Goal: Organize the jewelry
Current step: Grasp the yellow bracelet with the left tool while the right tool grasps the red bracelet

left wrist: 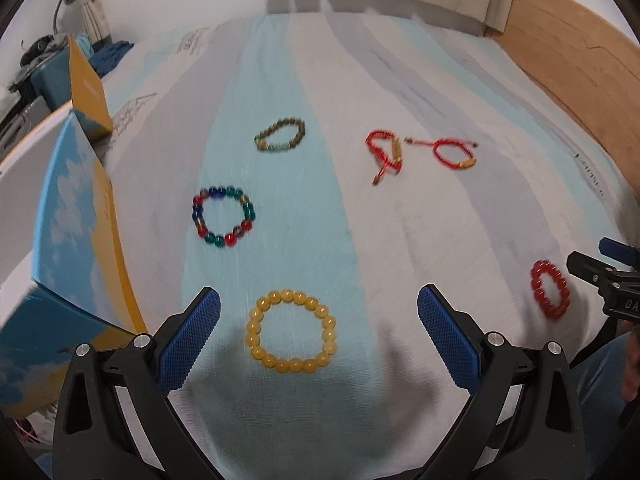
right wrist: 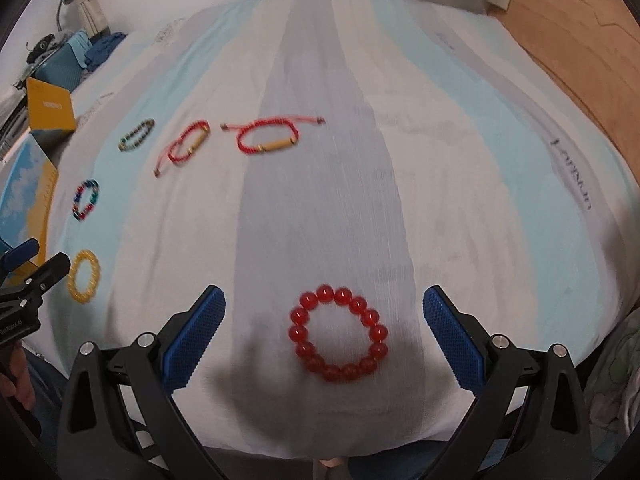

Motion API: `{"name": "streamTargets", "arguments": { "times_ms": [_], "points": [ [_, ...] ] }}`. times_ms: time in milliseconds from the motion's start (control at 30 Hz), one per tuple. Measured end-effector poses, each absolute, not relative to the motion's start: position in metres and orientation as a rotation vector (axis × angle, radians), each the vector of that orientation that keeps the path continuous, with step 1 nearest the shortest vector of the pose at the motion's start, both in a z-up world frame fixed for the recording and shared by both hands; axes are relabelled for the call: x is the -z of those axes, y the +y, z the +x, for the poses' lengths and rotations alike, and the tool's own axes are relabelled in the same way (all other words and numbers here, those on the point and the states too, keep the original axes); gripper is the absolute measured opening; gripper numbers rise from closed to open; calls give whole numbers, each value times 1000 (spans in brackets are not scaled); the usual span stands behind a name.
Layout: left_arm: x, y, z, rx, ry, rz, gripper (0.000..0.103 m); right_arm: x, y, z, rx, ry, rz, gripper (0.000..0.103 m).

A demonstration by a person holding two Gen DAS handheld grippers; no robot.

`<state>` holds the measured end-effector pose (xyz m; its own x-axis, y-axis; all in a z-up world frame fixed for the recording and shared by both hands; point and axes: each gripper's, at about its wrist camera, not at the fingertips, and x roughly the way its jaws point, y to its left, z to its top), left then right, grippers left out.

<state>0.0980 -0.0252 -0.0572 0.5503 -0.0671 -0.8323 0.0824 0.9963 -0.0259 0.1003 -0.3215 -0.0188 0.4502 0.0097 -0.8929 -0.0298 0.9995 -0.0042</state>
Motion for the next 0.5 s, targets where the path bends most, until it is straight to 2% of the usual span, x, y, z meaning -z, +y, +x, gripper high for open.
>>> {"name": "streamTargets", "arguments": {
  "times_ms": [500],
  "points": [
    [109, -16, 102, 73, 1044, -3, 96, 73, -326, 101, -9, 1217, 3, 95]
  ]
}}
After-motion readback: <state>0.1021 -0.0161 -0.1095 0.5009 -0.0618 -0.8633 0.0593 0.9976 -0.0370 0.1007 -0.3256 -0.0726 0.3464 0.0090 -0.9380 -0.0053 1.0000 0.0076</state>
